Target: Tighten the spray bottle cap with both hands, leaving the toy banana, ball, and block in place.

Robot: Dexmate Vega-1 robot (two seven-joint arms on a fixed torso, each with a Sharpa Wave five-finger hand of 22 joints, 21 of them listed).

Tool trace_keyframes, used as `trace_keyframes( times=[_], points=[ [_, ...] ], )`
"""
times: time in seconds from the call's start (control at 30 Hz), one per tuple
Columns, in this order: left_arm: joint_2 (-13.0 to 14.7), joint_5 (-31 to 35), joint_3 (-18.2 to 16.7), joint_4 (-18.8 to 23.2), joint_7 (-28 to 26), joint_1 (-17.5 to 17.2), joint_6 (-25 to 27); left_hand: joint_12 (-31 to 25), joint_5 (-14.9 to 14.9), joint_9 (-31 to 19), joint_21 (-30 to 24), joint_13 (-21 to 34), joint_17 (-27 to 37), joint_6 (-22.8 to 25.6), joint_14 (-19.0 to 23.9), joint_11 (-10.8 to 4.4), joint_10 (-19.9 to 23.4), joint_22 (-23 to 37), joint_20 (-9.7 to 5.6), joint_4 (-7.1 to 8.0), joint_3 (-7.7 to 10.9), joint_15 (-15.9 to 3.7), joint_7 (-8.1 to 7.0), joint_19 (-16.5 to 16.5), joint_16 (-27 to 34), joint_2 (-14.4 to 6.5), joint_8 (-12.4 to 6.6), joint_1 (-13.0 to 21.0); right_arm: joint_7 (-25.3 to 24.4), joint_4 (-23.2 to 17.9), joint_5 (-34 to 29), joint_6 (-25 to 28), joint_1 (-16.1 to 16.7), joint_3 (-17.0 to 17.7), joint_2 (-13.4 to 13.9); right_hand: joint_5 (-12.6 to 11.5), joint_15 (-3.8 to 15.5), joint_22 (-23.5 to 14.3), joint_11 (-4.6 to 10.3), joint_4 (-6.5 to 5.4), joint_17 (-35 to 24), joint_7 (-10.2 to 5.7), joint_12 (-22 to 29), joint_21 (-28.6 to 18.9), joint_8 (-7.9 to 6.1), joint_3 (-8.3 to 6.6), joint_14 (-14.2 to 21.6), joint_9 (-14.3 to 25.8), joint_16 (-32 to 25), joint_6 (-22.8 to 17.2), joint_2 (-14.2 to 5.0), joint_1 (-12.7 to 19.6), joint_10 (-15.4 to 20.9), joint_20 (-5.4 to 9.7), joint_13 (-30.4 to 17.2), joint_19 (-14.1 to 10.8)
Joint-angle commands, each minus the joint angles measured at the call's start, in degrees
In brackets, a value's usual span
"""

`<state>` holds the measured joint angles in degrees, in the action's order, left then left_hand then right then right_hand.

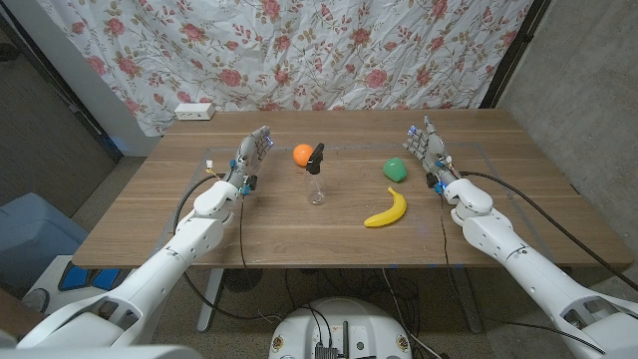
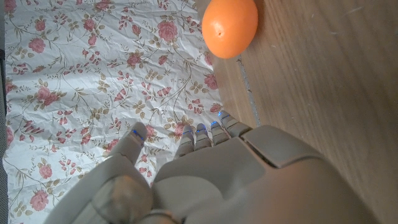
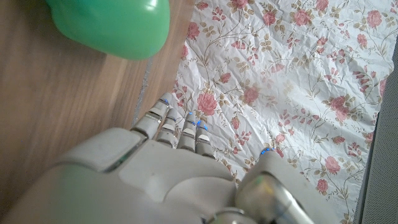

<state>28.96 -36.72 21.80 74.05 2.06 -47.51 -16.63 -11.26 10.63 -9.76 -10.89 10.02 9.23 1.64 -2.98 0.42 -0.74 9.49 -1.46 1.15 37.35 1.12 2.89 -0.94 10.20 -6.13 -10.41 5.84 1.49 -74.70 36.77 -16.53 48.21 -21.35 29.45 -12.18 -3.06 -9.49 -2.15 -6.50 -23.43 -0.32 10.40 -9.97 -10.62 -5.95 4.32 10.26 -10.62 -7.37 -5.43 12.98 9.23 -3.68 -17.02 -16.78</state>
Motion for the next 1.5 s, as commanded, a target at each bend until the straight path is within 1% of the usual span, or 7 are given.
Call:
trace_keyframes(
  times=[0.03, 0.3, 0.7, 0.83, 0.93, 1.2, 1.5],
  points=[
    [-0.21, 0.96, 0.66, 1.88, -0.60, -0.56, -0.40, -0.25, 0.18, -0.17, -0.20, 0.07, 0.22, 0.46, -0.27, -0.11, 0.28, 0.14, -0.90, -0.66, 0.26, -0.24, 0.10, -0.18, 0.12, -1.49, -0.33, 0.44, 0.19, -1.82, 0.04, 0.17, 0.96, 1.04, 2.15, -0.29, 0.05, -0.17, -0.16, -0.23, -0.02, -0.03, 0.36, -0.42, -0.25, -0.05, 0.30, 0.08, -0.23, -0.58, -0.23, 0.40, 0.47, 0.05, -0.06, -0.38],
    [2.90, 1.07, 0.04, 8.22, -2.63, -3.48, 2.98, -0.23, 0.03, -0.17, -0.10, 0.07, 0.23, 0.70, -0.17, -0.48, 0.56, 0.10, -1.06, -1.64, 0.19, -0.57, -0.15, -0.25, 0.04, -0.96, -0.34, 0.68, -1.89, -4.26, -0.50, 0.90, 2.66, 1.78, 3.50, -0.37, 0.06, -0.16, -0.03, -0.09, 0.26, -0.13, 0.41, -0.49, -0.27, -0.14, 0.44, 0.07, -0.30, -0.68, -0.31, 0.44, 0.55, 0.23, 0.20, -0.40],
    [7.75, -0.61, -1.42, 12.70, -0.12, -6.24, 5.51, -0.25, -0.38, -0.19, 0.10, 0.09, 0.28, 1.53, 0.06, -1.46, 1.40, 0.02, -1.53, -5.45, 0.54, -1.22, -0.72, -0.63, -0.06, 0.58, -0.61, 2.38, -3.98, -6.29, -1.07, 1.70, 3.97, 2.10, 4.03, -0.50, 0.30, -0.15, -0.05, 0.24, 0.84, -0.17, 0.44, -0.55, -0.26, -0.37, 0.42, 0.05, -0.31, -0.72, -0.48, 0.59, 0.52, 0.30, 0.74, -0.31],
    [9.53, -0.27, -1.87, 13.42, 1.11, -6.97, 5.08, -0.56, -0.48, -0.18, 0.22, 0.11, 0.30, 3.16, 0.56, -2.19, 2.92, 0.01, -1.43, -8.40, 1.16, -1.38, -1.46, -0.74, 0.02, 0.86, -1.12, 4.13, -4.46, -6.65, -1.27, 1.47, 4.40, 2.28, 4.13, -0.53, 0.28, -0.15, -0.07, 0.32, 1.01, -0.16, 0.44, -0.51, -0.25, -0.42, 0.44, 0.05, -0.33, -0.72, -0.51, 0.60, 0.50, 0.25, 0.90, -0.14],
    [10.39, -0.33, -1.83, 13.42, 2.69, -7.03, 4.84, -0.56, -0.53, -0.17, 0.21, 0.11, 0.30, 3.56, 0.95, -2.64, 3.25, 0.01, -1.62, -9.33, 1.28, -1.55, -1.68, -0.88, 0.10, 1.09, -1.15, 4.64, -4.41, -6.68, -1.15, 1.25, 4.56, 2.40, 4.11, -0.55, 0.18, -0.15, -0.05, 0.39, 1.15, -0.18, 0.47, -0.49, -0.25, -0.46, 0.47, 0.04, -0.35, -0.73, -0.54, 0.61, 0.54, 0.32, 1.03, -0.04],
    [13.63, -1.52, -1.32, 13.90, 8.30, -6.74, 6.79, -0.09, -0.51, -0.19, 0.43, 0.15, 0.33, 3.19, 0.21, -3.08, 2.58, 0.00, -1.65, -11.18, 1.51, -1.66, -2.16, -0.55, -0.25, 1.81, -0.95, 6.13, -5.01, -6.73, -1.80, 0.73, 4.71, 2.28, 3.84, -0.59, 0.36, -0.14, -0.08, 0.51, 1.41, -0.05, 0.48, -0.50, -0.28, -0.56, 0.38, 0.04, -0.33, -0.83, -0.62, 0.64, 0.53, 0.38, 1.28, 0.07],
    [13.44, -3.18, -2.91, 13.93, 9.20, -9.39, 3.16, -0.15, -0.29, -0.23, 0.34, 0.18, 0.34, 3.64, 0.39, -3.25, 2.90, -0.04, -1.42, -12.00, 2.03, -1.77, -2.76, -0.81, -0.05, 2.05, -1.19, 8.05, -5.11, -6.75, -1.94, 0.86, 4.70, 2.28, 3.91, -0.64, 0.37, -0.13, -0.20, 0.66, 1.73, 0.03, 0.60, -0.55, -0.31, -0.72, 0.49, 0.04, -0.38, -0.96, -0.79, 0.71, 0.80, 0.45, 1.57, 0.07]
  ],
)
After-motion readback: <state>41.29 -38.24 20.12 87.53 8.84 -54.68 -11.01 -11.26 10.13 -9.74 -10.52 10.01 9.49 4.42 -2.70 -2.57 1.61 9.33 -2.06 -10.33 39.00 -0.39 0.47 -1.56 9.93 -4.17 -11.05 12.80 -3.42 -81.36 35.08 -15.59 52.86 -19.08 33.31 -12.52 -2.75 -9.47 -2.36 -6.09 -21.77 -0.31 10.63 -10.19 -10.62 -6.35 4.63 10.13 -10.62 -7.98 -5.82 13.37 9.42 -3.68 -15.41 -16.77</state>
